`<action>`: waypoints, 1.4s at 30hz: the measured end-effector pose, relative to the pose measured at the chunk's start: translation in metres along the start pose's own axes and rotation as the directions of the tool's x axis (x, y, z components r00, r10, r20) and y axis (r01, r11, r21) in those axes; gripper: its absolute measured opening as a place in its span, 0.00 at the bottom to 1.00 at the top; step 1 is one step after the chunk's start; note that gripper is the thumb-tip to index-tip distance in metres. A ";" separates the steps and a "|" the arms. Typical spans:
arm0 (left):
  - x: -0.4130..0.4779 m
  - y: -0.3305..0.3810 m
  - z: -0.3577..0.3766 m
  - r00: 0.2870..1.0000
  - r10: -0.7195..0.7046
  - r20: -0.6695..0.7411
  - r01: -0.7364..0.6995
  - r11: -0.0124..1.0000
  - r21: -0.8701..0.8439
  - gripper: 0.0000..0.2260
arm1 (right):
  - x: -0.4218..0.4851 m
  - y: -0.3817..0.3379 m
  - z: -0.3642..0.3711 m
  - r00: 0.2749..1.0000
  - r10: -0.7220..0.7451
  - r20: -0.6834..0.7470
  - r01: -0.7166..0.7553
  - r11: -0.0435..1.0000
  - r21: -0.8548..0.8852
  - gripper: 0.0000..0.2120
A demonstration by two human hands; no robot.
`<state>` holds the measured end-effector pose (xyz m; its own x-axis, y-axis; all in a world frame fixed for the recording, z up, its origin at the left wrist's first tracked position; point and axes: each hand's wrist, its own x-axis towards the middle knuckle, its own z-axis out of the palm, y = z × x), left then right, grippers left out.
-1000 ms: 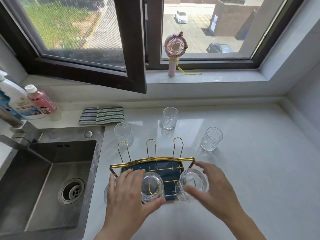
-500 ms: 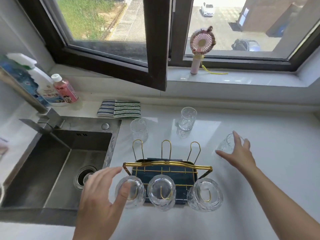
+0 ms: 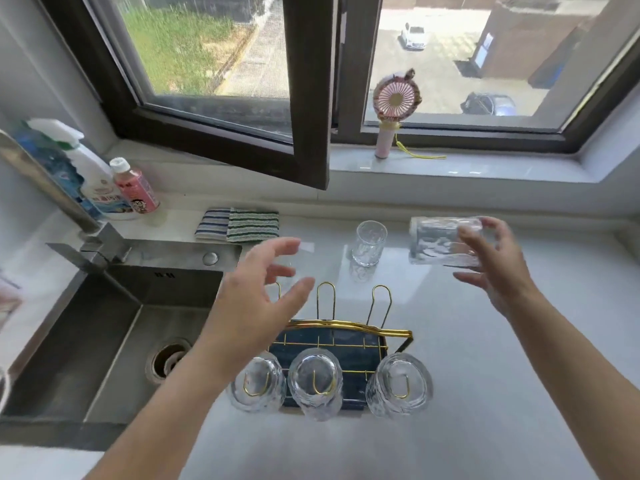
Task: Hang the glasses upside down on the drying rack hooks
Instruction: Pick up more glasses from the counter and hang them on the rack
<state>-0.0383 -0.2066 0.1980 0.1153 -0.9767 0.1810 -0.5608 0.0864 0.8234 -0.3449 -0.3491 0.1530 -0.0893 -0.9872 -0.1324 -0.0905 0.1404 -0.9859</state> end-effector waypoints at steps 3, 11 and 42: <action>0.035 0.023 0.039 0.964 -0.020 0.264 0.037 0.998 -0.060 0.38 | -0.024 -0.010 0.031 0.964 0.007 0.264 -0.089 0.949 0.302 0.16; 0.080 0.009 0.075 0.975 -0.034 0.221 0.059 0.993 -0.104 0.31 | -0.049 0.010 0.051 0.964 -0.009 0.264 -0.017 0.995 0.097 0.27; 0.113 -0.076 0.048 0.802 -0.435 0.408 0.217 0.850 0.480 0.33 | 0.104 0.097 0.106 0.935 0.130 0.331 0.264 0.366 -0.892 0.19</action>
<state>-0.0223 -0.3329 0.1301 0.0018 -0.9014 -0.4330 -0.8449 -0.2330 0.4815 -0.2573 -0.4459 0.0325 0.2326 -0.9296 -0.2860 -0.9417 -0.1418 -0.3051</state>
